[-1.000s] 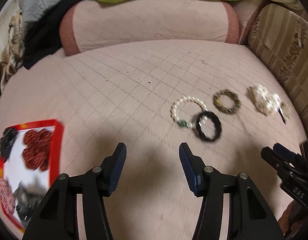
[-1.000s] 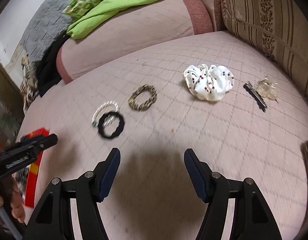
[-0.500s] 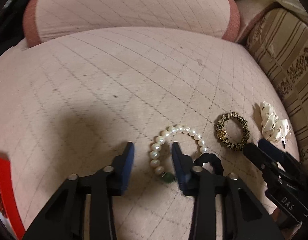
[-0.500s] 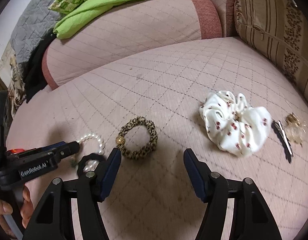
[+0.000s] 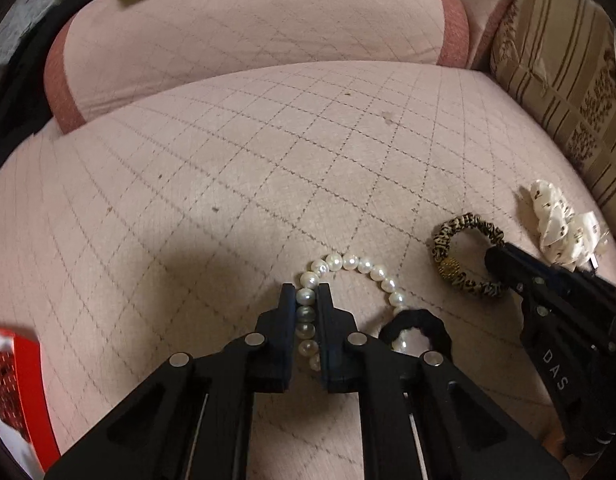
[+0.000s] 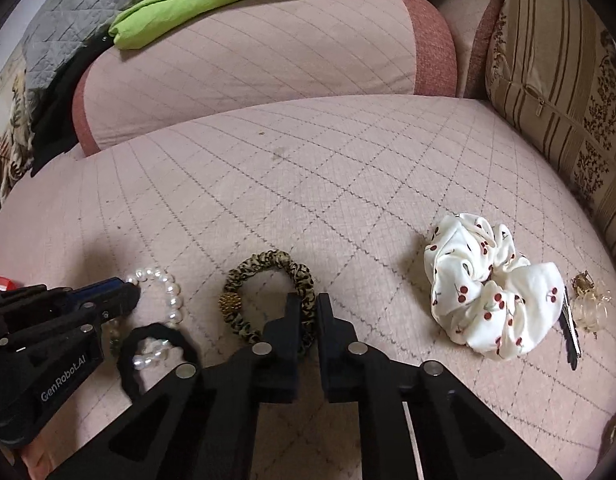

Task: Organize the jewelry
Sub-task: 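Grasp the pearl bracelet with left gripper while right gripper grasps the leopard-print hair tie, then carry the pearl bracelet and leopard hair tie over the tray with both grippers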

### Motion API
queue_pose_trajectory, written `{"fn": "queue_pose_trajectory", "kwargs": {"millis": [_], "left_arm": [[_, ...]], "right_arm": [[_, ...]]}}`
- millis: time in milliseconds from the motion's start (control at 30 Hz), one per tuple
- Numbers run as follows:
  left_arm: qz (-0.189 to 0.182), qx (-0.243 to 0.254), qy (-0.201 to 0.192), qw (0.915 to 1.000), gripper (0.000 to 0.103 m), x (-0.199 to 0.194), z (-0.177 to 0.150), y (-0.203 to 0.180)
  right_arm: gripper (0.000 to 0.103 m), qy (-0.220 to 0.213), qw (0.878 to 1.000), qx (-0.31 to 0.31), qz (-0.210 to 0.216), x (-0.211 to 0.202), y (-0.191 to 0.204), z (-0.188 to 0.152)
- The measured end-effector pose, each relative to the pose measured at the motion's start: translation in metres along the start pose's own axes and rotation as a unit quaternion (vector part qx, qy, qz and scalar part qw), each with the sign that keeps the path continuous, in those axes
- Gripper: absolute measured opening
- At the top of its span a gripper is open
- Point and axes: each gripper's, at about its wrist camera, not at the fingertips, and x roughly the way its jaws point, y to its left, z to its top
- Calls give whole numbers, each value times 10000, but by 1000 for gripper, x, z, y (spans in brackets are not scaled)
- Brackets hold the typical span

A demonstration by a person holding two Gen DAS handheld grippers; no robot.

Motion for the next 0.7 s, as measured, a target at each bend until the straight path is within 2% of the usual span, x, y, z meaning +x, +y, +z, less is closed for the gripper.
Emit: {"fn": "queue_pose_trajectory", "kwargs": {"millis": [200,367,700], "left_arm": [[-78,-191,-111,9997,9,-33,-13,7],[-21,-138,-303,9994,9,-67,-27,6],[-80,-218,-686,9974,9,-150,-70,11]], "right_arm": [[8,-170,9998,55,84,-31,4,-5],[8,-307,9993,40,202,-64,10,-14],[8,-420,9971,143,614,-129,26,-49]]}}
